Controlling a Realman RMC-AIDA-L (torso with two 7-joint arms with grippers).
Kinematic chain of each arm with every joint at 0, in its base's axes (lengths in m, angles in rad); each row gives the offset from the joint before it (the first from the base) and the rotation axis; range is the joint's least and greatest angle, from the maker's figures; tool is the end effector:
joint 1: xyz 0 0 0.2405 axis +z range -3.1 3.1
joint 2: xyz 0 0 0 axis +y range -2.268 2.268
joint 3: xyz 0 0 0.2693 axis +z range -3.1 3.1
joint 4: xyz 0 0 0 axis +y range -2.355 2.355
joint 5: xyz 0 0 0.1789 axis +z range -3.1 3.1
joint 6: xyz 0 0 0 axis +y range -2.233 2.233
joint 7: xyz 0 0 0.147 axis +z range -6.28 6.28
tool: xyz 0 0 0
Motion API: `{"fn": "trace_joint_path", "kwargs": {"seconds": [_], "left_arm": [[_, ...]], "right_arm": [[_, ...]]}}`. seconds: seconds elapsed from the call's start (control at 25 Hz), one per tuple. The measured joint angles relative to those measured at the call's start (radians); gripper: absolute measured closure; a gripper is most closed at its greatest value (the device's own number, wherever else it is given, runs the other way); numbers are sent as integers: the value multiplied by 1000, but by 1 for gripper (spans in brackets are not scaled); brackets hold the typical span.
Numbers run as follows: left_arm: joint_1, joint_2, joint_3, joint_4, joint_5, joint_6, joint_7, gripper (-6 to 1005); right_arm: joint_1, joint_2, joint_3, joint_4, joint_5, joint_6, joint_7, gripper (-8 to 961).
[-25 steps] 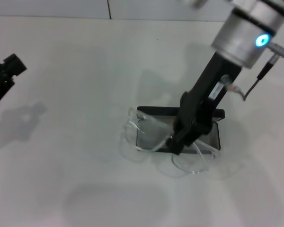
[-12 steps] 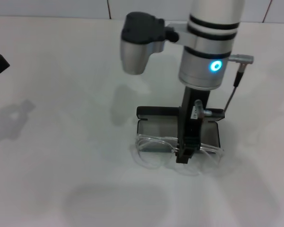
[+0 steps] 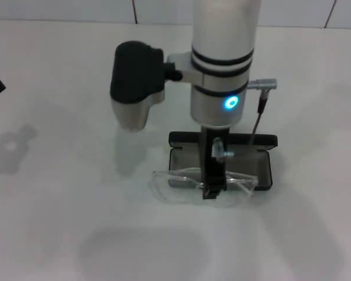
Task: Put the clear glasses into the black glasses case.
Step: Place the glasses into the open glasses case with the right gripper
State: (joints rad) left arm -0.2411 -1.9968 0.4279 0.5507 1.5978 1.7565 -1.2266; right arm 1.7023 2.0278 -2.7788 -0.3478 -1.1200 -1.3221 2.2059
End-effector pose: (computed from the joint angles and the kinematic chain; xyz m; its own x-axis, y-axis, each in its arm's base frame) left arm -0.3191 0.2463 0.0834 0.5044 0.1105 0.8563 0.6773 -0.6659 -0.3130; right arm 0.0293 0.3365 -0.1095 0.7372 0.0761 0.6713 -0.0592 -0.9826 0.1763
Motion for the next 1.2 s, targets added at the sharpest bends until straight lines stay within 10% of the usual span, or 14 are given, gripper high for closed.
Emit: {"fn": "trace_joint_path", "kwargs": {"seconds": [0.28,0.6,1.2], "left_arm": [[15,2,0,0,-2,-2,0,874],[3,3,0,-6,-3,-2,-6,874],[-3,1,6,-9,0,2,-8,872]], "right_arm": [[-105,-2,279,-189,-418,-2,123,840],[-420,0,772,-622,-1080,-258,290,841],[-526,0,847,-736,-1156,-343,374,838]]}}
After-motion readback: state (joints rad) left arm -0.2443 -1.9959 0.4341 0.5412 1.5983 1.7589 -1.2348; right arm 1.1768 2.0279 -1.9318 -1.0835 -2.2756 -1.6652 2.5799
